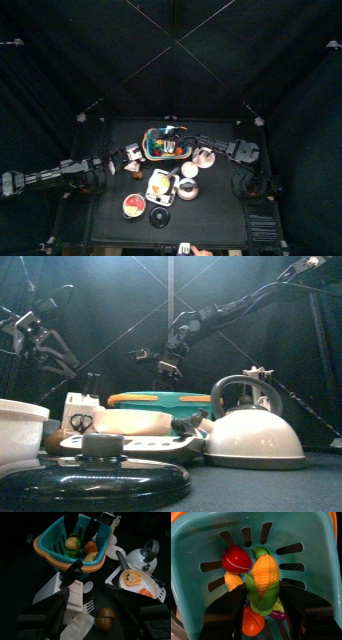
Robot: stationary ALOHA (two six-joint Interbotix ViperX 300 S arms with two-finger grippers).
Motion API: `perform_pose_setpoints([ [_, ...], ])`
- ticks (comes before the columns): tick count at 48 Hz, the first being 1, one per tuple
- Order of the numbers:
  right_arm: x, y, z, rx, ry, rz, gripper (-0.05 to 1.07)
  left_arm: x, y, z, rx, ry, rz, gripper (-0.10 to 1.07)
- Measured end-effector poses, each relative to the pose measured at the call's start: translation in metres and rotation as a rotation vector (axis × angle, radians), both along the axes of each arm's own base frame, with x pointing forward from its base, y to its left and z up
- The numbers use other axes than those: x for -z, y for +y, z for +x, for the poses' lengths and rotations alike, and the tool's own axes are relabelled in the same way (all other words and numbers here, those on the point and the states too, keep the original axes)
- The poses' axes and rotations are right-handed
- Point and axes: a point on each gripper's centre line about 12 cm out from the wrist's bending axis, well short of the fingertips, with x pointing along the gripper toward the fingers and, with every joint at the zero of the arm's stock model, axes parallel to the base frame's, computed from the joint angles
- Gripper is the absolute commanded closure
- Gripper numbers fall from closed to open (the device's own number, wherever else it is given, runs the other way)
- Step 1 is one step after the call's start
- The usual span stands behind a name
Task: Remove piece of corn husk
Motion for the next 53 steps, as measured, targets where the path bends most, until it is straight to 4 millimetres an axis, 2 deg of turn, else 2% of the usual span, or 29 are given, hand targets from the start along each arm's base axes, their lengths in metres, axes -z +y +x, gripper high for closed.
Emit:
perform_pose_setpoints([
  [9,-0.009,0.007,0.000,-0.003,-0.015,0.014,0.43,0.000,0.000,0.000,0.000,0.000,0.000,0.04],
  [18,-0.044,0.026,-0.002,-0.034,-0.070,-0.006,0.43,-0.001,0.000,0.000,-0.001,-0.012,-0.001,0.04],
  [26,-0.070,0.054,-0.003,-0.086,-0.115,-0.024,0.43,-0.007,0.000,0.003,-0.007,-0.065,-0.016,0.04],
  [33,-0.083,0.079,-0.004,-0.130,-0.157,-0.034,0.43,-0.016,-0.003,0.007,0.015,-0.137,0.000,0.03],
  [44,-0.095,0.114,-0.013,-0.168,-0.281,-0.040,0.43,-0.021,-0.026,0.025,0.216,-0.116,0.149,0.03],
  [53,-0.088,0.126,-0.024,-0.143,-0.389,-0.023,0.43,-0.018,-0.042,0.045,0.391,-0.083,0.309,0.03],
])
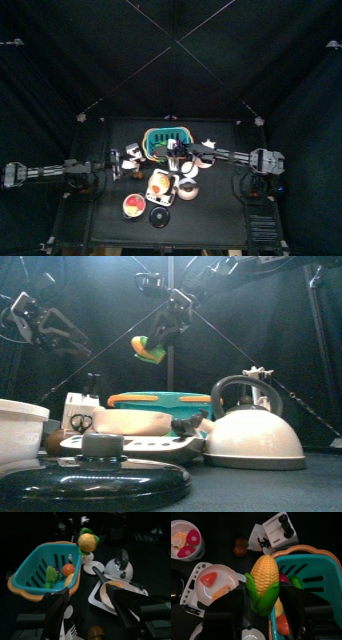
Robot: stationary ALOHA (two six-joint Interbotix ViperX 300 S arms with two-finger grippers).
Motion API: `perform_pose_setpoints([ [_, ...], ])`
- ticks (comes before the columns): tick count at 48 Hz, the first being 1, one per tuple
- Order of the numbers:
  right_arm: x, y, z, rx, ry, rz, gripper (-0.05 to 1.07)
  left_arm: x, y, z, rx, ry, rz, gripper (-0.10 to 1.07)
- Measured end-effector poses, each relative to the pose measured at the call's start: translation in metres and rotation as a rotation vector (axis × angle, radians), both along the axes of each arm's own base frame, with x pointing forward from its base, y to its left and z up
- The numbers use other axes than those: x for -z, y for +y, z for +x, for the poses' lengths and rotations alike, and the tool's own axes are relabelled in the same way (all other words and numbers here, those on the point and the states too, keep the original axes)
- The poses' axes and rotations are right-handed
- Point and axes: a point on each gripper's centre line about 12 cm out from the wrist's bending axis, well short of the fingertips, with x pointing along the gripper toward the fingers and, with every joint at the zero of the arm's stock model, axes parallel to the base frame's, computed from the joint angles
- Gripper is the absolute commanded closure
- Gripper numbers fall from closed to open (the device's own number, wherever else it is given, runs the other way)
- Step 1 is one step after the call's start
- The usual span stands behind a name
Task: Remove piece of corn husk
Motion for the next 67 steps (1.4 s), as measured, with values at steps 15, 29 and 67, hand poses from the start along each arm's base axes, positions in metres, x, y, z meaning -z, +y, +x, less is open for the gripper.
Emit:
perform_pose_setpoints([
  [15,0.023,0.009,-0.010,0.020,-0.072,-0.005,0.43,-0.020,-0.004,0.026,0.076,-0.173,-0.005,0.03],
  [29,0.024,0.028,-0.003,-0.016,-0.096,-0.003,0.43,-0.002,-0.004,0.039,0.152,-0.139,0.219,0.03],
  [67,0.043,0.040,0.004,-0.033,-0.062,0.023,0.43,0.017,-0.002,0.078,0.147,-0.097,0.324,0.04],
])
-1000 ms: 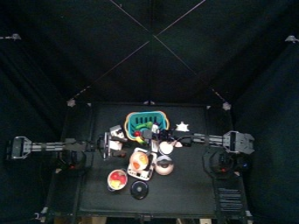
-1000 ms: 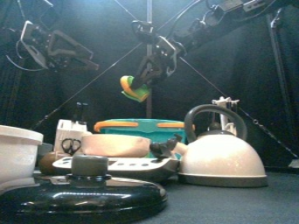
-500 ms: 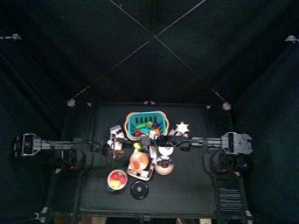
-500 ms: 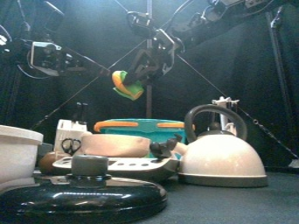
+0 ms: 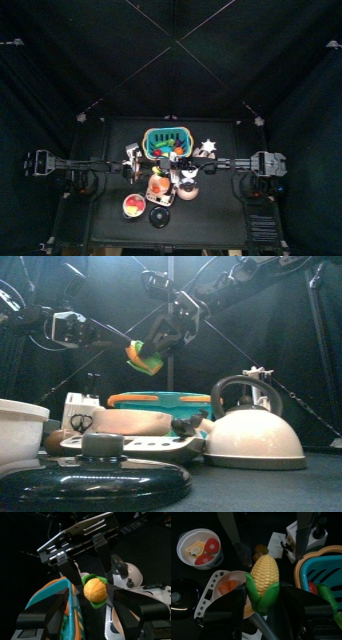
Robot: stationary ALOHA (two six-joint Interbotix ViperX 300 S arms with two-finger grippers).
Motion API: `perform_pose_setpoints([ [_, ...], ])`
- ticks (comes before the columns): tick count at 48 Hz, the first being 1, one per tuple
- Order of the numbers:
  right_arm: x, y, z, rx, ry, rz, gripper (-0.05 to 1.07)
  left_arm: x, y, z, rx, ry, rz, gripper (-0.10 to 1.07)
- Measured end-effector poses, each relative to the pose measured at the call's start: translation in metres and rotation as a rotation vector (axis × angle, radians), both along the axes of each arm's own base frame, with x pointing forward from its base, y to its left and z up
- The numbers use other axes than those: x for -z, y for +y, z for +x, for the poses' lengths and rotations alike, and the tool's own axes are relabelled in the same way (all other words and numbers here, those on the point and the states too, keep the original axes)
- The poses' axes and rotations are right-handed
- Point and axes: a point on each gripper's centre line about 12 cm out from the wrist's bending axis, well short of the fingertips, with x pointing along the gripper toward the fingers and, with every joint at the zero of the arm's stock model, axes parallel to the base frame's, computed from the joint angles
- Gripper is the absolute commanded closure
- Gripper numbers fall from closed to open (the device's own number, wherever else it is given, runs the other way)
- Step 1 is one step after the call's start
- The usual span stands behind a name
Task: Remove piece of corn husk
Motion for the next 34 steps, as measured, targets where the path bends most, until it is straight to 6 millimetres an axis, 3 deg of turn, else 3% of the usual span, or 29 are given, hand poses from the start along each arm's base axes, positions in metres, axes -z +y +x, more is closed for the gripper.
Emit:
perform_pose_setpoints([
  [34,0.004,0.000,0.001,-0.001,0.011,0.000,0.43,0.012,0.000,0.006,0.004,0.039,-0.014,0.05],
])
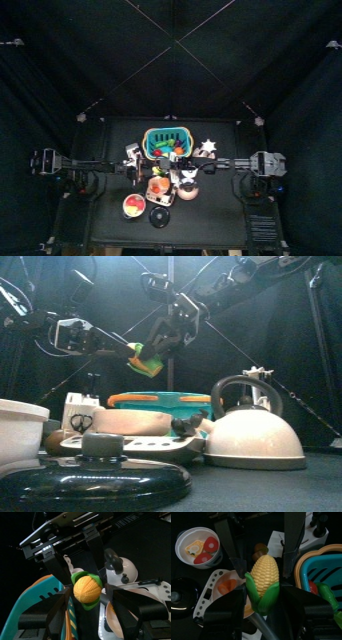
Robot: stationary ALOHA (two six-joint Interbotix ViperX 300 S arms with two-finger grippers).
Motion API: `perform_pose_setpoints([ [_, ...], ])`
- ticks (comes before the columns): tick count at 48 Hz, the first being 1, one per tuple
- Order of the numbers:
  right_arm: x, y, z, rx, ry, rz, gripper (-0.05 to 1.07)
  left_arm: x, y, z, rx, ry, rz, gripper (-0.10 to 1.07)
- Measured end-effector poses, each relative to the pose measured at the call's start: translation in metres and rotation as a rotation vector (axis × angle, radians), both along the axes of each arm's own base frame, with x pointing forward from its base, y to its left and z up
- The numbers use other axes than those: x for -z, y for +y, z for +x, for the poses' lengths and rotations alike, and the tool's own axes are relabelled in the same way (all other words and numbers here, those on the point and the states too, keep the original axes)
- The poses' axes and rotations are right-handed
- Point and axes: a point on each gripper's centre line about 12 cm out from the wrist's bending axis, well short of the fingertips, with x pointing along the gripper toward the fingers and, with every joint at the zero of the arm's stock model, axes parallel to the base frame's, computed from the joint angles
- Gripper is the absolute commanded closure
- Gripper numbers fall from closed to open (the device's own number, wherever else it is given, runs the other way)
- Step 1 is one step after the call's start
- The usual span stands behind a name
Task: Remove piece of corn husk
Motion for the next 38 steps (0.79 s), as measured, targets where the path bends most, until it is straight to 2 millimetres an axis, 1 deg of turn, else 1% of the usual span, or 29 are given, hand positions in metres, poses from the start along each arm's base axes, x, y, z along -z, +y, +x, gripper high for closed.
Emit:
perform_pose_setpoints([
  [30,0.0007,0.0000,0.0002,0.000,0.002,0.000,0.43,0.0030,0.0006,0.0000,-0.004,0.026,0.001,0.06],
  [38,0.0001,0.0000,0.0005,0.001,0.000,0.001,0.43,0.0025,0.0011,0.0003,-0.006,0.024,0.001,0.11],
])
